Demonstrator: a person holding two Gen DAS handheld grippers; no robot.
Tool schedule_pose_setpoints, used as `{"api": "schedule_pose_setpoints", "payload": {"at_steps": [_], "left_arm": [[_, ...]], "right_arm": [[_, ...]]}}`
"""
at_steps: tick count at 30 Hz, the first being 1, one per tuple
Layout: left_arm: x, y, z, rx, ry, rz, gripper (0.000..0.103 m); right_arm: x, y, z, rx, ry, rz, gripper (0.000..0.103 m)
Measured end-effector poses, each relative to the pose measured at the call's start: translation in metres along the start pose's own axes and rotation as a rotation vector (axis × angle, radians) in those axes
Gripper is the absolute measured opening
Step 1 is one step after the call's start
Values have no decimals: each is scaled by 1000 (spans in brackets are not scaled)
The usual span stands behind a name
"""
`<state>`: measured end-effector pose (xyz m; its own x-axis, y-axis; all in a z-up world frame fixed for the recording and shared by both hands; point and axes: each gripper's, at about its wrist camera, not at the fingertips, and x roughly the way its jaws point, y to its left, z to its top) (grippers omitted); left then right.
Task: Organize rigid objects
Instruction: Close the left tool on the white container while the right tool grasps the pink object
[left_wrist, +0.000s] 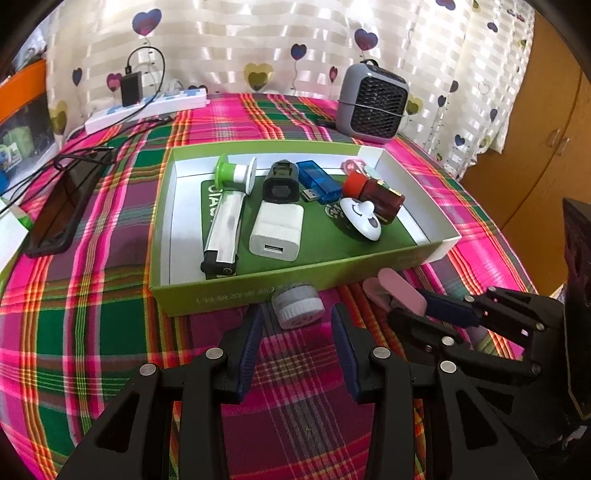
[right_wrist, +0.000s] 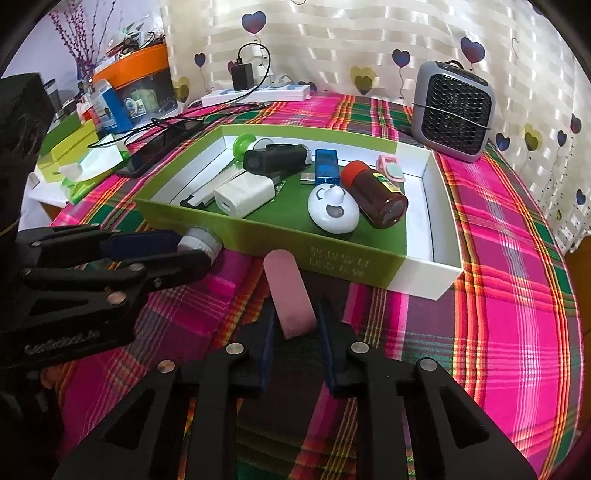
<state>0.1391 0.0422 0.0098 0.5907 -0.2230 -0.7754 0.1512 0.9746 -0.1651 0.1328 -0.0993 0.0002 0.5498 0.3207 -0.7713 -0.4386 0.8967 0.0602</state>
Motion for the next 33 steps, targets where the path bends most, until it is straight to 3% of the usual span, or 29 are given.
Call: {"api": "schedule_pose_setpoints", "payload": {"at_steps": [9,19,23,33], "left_arm": [[10,-6,3,-9,17,46,38],[10,-4,3,-40,13,50,37],[9,-2,2,-48,10,53,29],[9,-2,1,-45,6,44,29]], "right_arm": [[-5,-11,-3,38,-5,23,22],[-5,-14,-3,52,-3,45,22],[-4,-14,-3,52,-3,44,22],[-4,-14,-3,50,-3,40,22]]}}
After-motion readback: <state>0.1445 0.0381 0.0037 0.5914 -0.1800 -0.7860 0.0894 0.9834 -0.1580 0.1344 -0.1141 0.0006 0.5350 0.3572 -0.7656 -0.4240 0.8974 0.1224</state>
